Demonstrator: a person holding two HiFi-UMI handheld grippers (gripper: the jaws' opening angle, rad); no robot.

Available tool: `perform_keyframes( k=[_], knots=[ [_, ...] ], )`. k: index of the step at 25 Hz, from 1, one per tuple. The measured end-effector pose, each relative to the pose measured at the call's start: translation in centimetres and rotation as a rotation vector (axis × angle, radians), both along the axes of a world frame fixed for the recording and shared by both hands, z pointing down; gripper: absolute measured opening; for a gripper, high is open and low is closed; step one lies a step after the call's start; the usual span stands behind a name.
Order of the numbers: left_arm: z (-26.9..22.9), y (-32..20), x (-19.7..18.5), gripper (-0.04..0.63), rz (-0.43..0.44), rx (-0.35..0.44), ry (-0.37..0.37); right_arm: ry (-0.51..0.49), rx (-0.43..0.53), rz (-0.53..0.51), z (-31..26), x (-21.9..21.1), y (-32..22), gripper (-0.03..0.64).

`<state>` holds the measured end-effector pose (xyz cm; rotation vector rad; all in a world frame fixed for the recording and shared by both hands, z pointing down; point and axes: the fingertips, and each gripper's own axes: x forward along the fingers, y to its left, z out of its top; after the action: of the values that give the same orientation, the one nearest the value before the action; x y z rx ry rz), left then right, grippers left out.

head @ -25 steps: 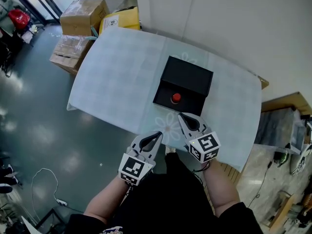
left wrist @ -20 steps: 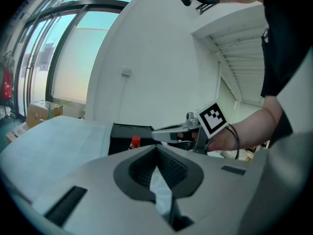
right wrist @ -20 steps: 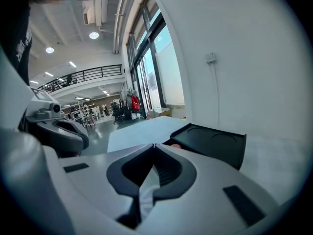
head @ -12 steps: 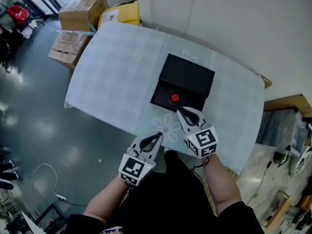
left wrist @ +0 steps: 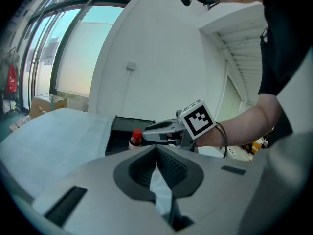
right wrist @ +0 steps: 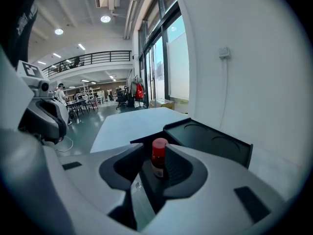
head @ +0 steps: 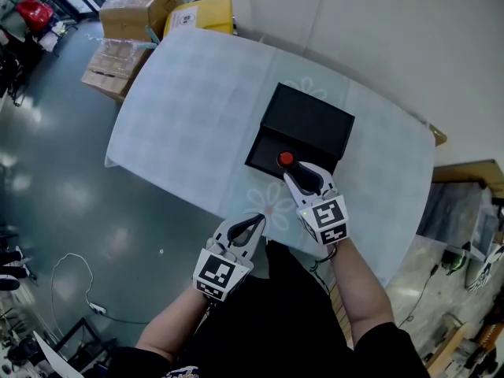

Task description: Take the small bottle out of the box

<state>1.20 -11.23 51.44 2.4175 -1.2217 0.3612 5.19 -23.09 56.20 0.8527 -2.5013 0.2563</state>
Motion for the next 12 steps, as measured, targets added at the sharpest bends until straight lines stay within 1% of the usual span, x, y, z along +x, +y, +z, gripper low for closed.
perform_keyframes(
  k=[12],
  knots=[
    [0.8,-0.6,-0.6,0.029,-0.045,-0.020,-0.005,0.021,-0.010,-0.041,1.7,-1.0,-1.8,0.181]
  ],
)
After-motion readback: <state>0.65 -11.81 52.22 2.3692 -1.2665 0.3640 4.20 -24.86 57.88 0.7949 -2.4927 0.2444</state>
